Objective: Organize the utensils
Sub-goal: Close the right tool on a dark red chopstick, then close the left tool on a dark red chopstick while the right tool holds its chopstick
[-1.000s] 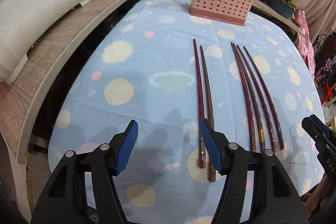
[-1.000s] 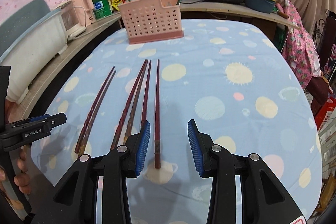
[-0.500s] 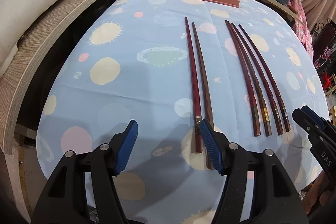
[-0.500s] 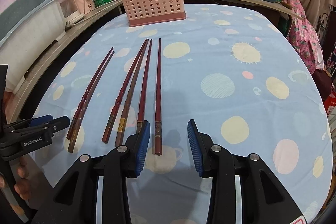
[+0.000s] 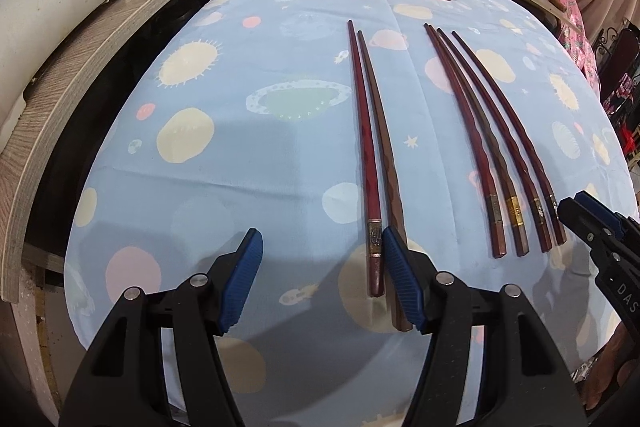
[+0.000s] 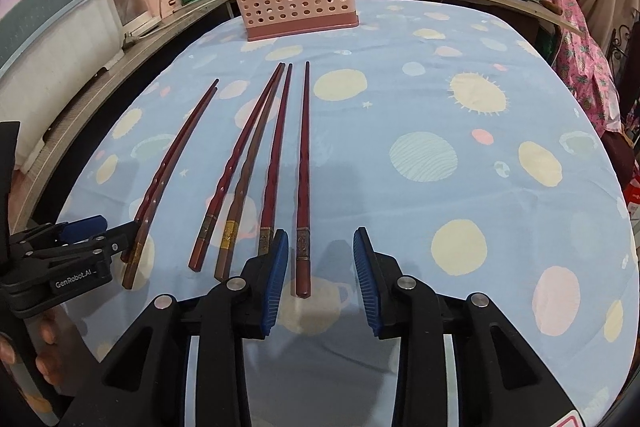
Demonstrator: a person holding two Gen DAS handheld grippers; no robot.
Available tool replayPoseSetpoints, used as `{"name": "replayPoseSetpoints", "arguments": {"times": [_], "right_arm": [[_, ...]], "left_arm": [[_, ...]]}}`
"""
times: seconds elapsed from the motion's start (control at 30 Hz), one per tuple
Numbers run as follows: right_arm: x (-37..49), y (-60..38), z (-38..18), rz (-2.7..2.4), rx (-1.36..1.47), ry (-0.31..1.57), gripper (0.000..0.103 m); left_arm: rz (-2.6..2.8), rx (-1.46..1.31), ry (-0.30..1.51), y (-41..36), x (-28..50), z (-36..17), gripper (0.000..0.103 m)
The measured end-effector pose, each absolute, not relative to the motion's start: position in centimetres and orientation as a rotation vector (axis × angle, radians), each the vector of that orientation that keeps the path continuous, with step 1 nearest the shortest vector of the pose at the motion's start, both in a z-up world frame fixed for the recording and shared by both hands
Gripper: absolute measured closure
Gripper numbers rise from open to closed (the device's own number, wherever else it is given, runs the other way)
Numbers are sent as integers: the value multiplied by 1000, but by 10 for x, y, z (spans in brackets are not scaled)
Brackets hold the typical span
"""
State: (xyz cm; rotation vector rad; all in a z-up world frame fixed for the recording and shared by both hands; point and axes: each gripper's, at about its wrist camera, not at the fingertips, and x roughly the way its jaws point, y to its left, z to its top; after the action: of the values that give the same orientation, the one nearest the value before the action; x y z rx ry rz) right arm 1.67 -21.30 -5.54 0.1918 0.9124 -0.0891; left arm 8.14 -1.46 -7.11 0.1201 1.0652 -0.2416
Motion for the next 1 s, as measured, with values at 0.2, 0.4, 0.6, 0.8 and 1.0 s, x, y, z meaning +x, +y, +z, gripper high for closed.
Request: {"name": "replayPoseSetpoints", "arguments": {"times": [0.2, 0.4, 0.6, 0.8, 1.0], "right_arm": [[20, -210, -61, -87, 179, 928, 78], [21, -208, -63, -89, 159, 927, 81], [21, -205, -64, -104, 110, 917, 89], [21, -202, -64, -102, 97, 919, 96], [20, -203, -63, -99, 121, 925, 96]], "left_arm": [[-237, 127, 1056, -16, 83, -72, 44], [-236, 125, 1050, -16, 84, -72, 44], [-258, 123, 1044, -15, 82, -70, 62], [-285, 92, 1051, -11, 82, -68, 92], [-302, 65, 1070, -8, 84, -67, 96]]}}
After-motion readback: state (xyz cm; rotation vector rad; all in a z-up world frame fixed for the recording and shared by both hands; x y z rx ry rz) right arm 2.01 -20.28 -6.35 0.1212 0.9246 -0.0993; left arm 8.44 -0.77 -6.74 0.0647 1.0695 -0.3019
